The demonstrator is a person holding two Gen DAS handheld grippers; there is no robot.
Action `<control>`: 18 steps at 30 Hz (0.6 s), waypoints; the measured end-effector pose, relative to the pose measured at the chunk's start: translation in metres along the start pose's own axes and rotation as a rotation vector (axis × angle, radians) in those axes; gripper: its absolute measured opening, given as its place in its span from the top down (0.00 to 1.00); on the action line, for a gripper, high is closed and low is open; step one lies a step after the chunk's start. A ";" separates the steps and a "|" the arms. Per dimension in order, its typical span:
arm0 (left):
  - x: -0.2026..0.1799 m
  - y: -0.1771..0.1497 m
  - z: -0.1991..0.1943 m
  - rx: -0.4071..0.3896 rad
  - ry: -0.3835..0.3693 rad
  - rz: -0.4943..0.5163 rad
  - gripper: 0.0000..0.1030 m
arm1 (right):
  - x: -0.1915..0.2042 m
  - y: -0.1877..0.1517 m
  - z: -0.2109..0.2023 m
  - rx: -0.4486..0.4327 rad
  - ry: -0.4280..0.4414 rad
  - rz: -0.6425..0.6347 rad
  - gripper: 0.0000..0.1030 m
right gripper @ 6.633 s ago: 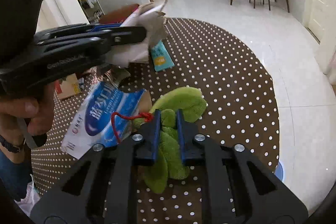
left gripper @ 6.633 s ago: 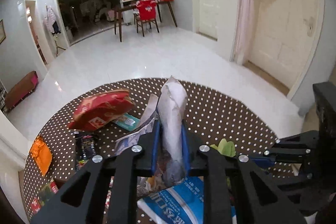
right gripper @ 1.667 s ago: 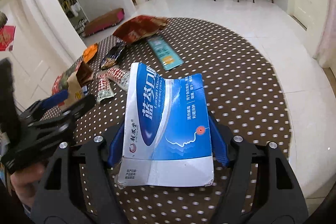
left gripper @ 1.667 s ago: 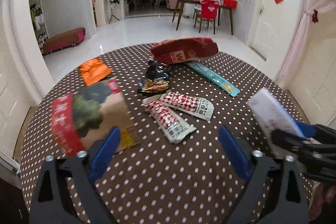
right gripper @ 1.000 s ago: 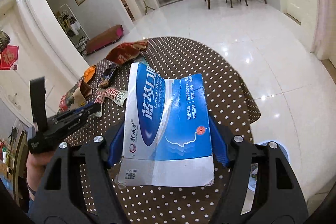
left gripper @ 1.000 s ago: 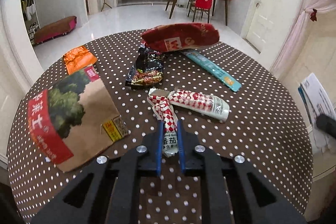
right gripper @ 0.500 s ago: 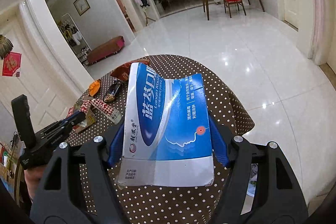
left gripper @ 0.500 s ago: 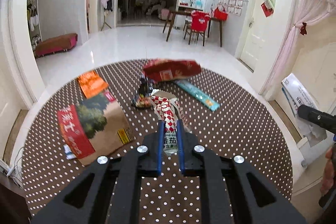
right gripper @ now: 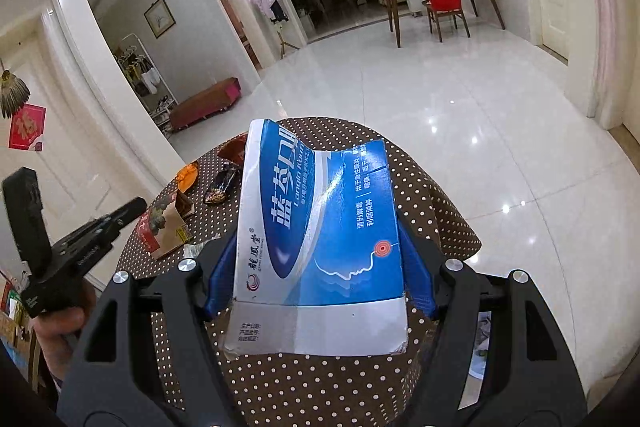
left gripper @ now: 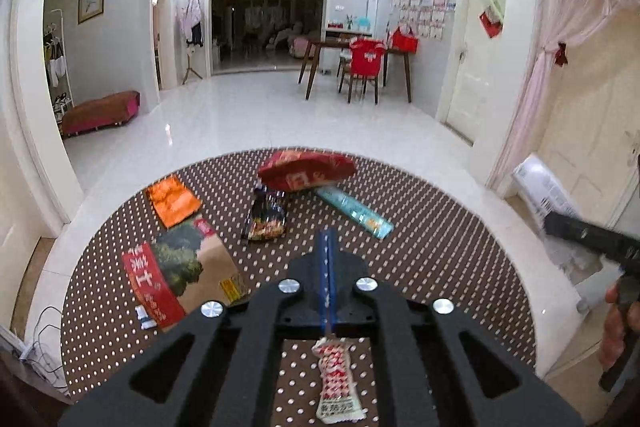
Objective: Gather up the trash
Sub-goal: 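Grasp the red-white snack wrapper with left tool while right tool holds box, then carry wrapper and box to the blue bucket and open both tools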
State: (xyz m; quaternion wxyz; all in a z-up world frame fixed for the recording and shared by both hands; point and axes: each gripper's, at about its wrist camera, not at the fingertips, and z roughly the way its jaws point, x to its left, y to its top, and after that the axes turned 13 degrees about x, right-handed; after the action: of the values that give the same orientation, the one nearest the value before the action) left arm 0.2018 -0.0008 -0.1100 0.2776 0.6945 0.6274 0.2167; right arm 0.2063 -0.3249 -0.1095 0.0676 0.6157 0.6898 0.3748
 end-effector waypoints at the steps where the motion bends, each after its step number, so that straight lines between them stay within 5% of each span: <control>1: 0.000 -0.006 0.005 0.020 0.016 0.012 0.64 | 0.002 -0.001 0.000 0.002 0.000 -0.001 0.33; 3: 0.003 -0.017 0.015 0.056 0.015 0.012 0.40 | 0.000 -0.001 0.002 0.007 -0.001 -0.002 0.33; 9: -0.004 -0.052 0.050 0.198 -0.014 0.060 0.40 | -0.004 0.002 0.006 0.019 0.005 0.006 0.33; 13: -0.009 -0.060 0.062 0.271 -0.035 0.092 0.80 | -0.009 0.001 0.004 0.016 0.001 0.018 0.33; 18: -0.023 -0.061 0.059 0.262 -0.065 0.138 0.87 | -0.014 -0.003 -0.003 -0.003 -0.003 0.042 0.33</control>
State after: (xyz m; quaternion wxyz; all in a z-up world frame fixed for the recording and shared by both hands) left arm 0.1916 -0.0269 -0.1931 0.1892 0.7727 0.5920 0.1290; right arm 0.2054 -0.3391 -0.1145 0.0614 0.6304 0.6761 0.3763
